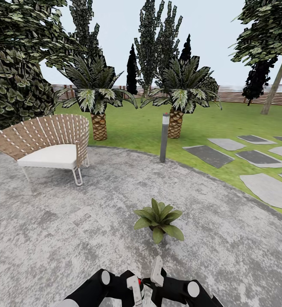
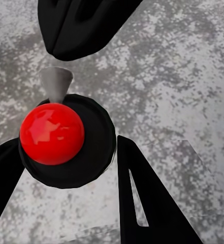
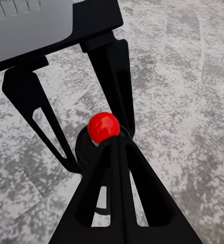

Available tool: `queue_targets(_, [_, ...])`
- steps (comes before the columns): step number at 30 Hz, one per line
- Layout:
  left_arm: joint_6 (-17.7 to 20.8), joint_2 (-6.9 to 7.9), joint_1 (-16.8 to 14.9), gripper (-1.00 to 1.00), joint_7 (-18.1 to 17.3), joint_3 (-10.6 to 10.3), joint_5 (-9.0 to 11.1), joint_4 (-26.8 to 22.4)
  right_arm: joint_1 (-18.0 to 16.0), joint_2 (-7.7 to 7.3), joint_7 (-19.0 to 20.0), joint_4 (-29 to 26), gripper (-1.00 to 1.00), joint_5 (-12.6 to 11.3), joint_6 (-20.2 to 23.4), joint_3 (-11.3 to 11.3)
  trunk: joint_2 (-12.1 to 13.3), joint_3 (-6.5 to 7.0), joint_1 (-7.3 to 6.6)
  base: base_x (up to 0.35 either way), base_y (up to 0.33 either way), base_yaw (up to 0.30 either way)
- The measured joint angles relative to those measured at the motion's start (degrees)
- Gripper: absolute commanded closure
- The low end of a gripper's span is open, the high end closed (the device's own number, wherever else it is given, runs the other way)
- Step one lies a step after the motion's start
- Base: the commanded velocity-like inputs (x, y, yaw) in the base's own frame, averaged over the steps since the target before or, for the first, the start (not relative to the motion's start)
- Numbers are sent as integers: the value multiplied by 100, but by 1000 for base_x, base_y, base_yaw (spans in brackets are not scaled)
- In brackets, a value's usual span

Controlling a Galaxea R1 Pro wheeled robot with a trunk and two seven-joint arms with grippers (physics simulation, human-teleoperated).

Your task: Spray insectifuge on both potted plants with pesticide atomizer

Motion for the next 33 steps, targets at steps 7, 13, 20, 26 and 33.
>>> queue_targets(7, [0, -5, 0, 100, -4, 2, 5, 0, 3, 0, 0, 0, 100, 0, 0, 0, 0, 0, 0, 0, 0, 0])
queue_targets(13, [-16, -10, 0, 100, -8, 7, 10, 0, -1, 0, 0, 0, 100, 0, 0, 0, 0, 0, 0, 0, 0, 0])
queue_targets(20, [-24, -25, 0, 100, -10, 4, 8, -1, -1, 0, -2, 8, 100, 0, 0, 0, 0, 0, 0, 0, 0, 0])
queue_targets(26, [-26, -25, -4, 100, -75, -1, 8, -8, 1, 0, -3, 9, 100, 0, 0, 0, 0, 0, 0, 0, 0, 0])
queue_targets(33, [5, -22, -9, 100, -242, -1, -6, -8, 1, 0, -6, 9, 100, 0, 0, 0, 0, 0, 0, 0, 0, 0])
